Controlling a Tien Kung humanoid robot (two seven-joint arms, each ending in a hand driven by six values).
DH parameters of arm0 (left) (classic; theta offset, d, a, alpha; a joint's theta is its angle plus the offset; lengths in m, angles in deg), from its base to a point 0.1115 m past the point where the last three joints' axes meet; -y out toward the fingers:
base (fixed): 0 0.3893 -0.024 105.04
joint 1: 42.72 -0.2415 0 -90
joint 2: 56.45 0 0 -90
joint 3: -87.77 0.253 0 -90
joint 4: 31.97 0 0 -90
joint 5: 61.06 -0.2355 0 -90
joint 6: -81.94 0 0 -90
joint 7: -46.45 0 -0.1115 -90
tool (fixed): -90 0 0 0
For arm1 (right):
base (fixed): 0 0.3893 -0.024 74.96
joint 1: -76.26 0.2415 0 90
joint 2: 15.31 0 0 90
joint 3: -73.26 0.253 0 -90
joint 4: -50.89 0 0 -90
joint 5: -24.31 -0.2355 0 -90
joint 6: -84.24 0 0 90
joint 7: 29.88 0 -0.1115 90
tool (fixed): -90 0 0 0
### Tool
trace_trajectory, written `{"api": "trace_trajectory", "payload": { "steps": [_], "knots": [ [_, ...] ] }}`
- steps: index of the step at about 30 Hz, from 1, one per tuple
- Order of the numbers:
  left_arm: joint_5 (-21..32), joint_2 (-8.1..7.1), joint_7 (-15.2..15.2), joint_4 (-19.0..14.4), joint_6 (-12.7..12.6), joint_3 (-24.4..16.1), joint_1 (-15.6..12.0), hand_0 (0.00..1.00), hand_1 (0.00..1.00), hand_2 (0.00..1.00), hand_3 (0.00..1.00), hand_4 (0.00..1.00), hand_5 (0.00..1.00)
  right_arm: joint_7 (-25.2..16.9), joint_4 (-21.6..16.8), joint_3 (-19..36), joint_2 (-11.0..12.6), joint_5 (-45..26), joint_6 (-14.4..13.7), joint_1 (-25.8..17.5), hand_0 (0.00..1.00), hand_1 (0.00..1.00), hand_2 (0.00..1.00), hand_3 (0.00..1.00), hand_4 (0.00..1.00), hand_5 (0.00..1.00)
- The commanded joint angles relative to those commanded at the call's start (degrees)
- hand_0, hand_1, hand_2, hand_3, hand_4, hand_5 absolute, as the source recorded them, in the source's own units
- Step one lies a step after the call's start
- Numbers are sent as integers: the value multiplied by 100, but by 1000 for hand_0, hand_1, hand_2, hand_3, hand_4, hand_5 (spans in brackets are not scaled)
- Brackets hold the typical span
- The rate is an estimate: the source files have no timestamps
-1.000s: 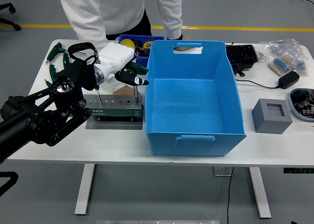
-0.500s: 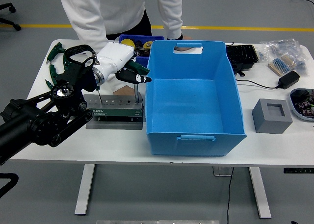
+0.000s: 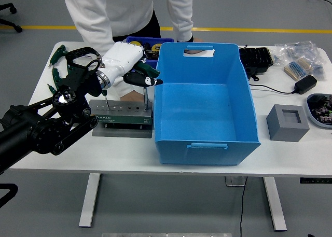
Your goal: Lift tool from toolbox,place it in box,lift tool from toolbox,place it in box
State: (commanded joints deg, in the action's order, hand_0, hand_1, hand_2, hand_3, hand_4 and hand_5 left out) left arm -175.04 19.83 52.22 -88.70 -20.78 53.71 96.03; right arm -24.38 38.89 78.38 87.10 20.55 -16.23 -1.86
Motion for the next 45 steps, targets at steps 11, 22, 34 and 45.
{"api": "trace_trajectory", "payload": {
  "steps": [11,22,34,45],
  "knots": [
    [-11,-164,-71,-401,204,-173,48,146,2,19,6,791,636,7,4,19,-13,18,-5,-20,700,708,761,610,846,730],
    [101,-373,-122,-755,450,-287,294,146,2,15,4,759,579,17,9,48,-29,44,-8,-53,700,708,761,610,845,729],
    [280,-587,-106,-1007,684,-295,718,146,2,13,4,753,560,24,9,65,-37,57,-11,-75,700,707,761,610,844,728],
    [472,-575,-17,-1519,790,-513,1083,146,2,13,5,754,522,27,9,67,-24,69,-6,-59,700,706,761,609,843,726]
  ]
}}
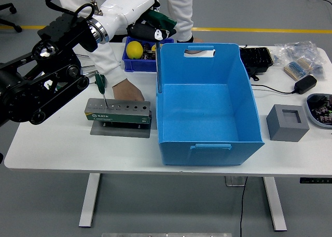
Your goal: Lift tool from toolbox,place it in box,lift tool from toolbox,place it in box
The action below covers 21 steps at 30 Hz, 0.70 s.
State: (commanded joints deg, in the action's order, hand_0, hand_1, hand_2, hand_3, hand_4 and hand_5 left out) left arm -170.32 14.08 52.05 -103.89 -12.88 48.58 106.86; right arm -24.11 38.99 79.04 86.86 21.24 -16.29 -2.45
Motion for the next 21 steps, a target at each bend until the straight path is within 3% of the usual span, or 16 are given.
{"api": "trace_trajectory", "payload": {
  "steps": [8,13,21],
  "knots": [
    [40,222,56,-327,13,-54,164,147,2,13,5,753,519,-7,-3,-8,10,-7,-1,18,700,706,761,609,843,727],
    [249,429,77,-463,-30,187,53,146,2,13,5,752,519,-4,-2,-2,13,13,3,19,701,706,761,610,843,725],
    [601,830,-77,34,-171,1036,-233,147,2,14,6,752,517,-4,-5,-1,18,33,2,46,701,707,760,610,843,726]
  ]
}}
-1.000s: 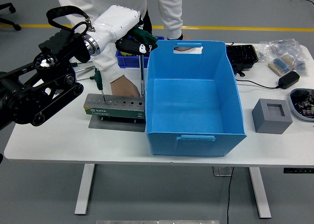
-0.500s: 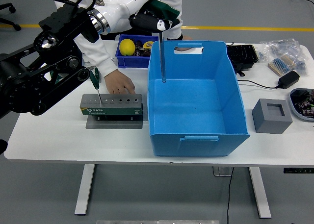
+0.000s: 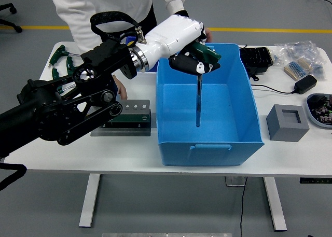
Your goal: Lift tool from toolbox,place it in box,lift tool from toolbox,place it in box
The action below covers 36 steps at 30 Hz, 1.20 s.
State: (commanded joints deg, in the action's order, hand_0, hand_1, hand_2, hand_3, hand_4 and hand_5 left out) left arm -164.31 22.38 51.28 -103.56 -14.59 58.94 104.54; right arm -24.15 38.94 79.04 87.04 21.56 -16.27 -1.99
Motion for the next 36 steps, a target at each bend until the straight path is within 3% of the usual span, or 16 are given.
{"api": "trace_trajectory", "payload": {
  "steps": [5,10,17,18,23,24,26,29,30,36],
  "knots": [
    [117,227,-176,341,-234,295,-118,147,2,14,6,752,517,-7,-3,-7,12,-2,-2,29,701,707,760,610,843,726],
    [174,348,-272,519,-343,519,-144,147,2,14,7,752,517,-8,-5,-6,18,9,-2,44,700,707,760,609,843,726],
    [226,403,-278,726,-335,692,-128,147,2,15,8,752,516,4,-5,18,27,54,-1,50,701,707,760,609,843,725],
    [249,406,-267,741,-322,693,-129,197,50,95,93,759,493,5,-5,20,28,57,-2,50,701,707,760,608,843,726],
    [429,430,-294,829,-121,700,-129,197,50,95,93,759,493,6,-5,25,30,68,-3,55,701,707,760,608,843,726],
    [490,439,-304,854,-26,699,-127,384,413,505,537,926,619,7,-5,26,30,71,-4,57,701,707,760,609,843,726],
    [643,455,-376,918,122,704,-124,384,413,505,537,926,619,8,-5,29,32,81,-3,61,701,707,760,609,843,726],
    [857,483,-569,1017,153,703,-126,384,413,505,537,926,619,3,-5,24,37,71,-5,70,701,707,760,609,843,726],
    [912,493,-648,1043,138,701,-127,549,644,752,724,956,637,1,-5,23,36,67,-6,70,700,706,759,609,843,726],
    [954,543,-1066,1103,-122,666,-127,549,644,752,724,956,637,-3,-7,21,39,64,-7,66,700,706,759,609,843,726]
  ]
}}
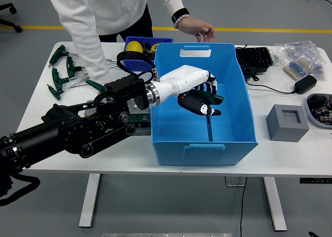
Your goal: Lift tool from toolbox,place it in box,lift tool from toolbox,place it in box
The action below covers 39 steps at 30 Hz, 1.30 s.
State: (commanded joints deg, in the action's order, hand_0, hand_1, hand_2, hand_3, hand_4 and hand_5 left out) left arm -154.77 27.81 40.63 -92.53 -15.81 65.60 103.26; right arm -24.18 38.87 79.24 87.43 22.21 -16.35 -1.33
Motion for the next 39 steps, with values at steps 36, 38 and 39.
{"api": "trace_trajectory", "payload": {
  "steps": [36,38,39],
  "knots": [
    [-1531,-1672,449,274,963,-697,-412,625,599,604,539,984,708,-16,12,-29,-50,-114,3,-103,700,705,758,608,842,726],
    [-1562,-1705,465,283,1040,-667,-450,632,618,619,508,976,742,-15,11,-33,-52,-118,2,-102,699,705,758,608,841,724],
    [-1574,-1727,482,286,1088,-647,-469,632,618,619,508,976,742,-15,10,-33,-53,-118,2,-103,699,705,758,608,841,724]
  ]
}}
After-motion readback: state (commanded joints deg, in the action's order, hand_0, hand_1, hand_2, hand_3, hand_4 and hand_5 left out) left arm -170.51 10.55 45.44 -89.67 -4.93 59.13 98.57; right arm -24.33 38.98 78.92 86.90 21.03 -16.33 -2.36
